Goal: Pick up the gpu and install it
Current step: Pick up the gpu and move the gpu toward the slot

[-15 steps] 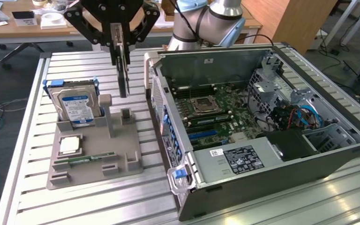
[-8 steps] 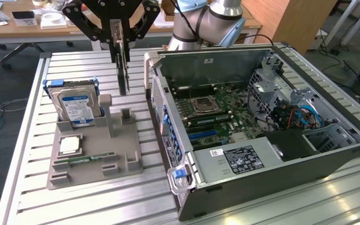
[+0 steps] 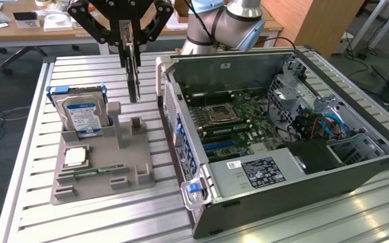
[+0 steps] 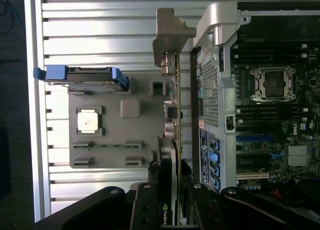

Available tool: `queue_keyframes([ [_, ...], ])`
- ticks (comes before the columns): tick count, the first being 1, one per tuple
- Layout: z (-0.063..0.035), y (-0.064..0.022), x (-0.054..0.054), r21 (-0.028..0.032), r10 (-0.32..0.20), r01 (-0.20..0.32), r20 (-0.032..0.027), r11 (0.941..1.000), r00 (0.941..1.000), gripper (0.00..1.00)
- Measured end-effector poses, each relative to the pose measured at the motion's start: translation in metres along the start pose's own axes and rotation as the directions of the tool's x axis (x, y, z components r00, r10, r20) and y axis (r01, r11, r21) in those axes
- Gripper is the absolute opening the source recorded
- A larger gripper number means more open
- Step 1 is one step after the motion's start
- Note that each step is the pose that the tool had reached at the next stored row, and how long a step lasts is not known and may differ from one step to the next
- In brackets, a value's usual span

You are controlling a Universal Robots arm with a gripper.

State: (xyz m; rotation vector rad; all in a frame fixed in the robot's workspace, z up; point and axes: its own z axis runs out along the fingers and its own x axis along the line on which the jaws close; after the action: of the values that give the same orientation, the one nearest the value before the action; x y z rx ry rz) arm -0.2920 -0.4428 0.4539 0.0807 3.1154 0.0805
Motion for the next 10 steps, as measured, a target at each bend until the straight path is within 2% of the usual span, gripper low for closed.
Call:
queue_keyframes([
  [10, 0.0002, 0.0002, -0.004, -0.0002, 0.0, 0.0, 0.0001, 1.0, 1.0, 0.27],
])
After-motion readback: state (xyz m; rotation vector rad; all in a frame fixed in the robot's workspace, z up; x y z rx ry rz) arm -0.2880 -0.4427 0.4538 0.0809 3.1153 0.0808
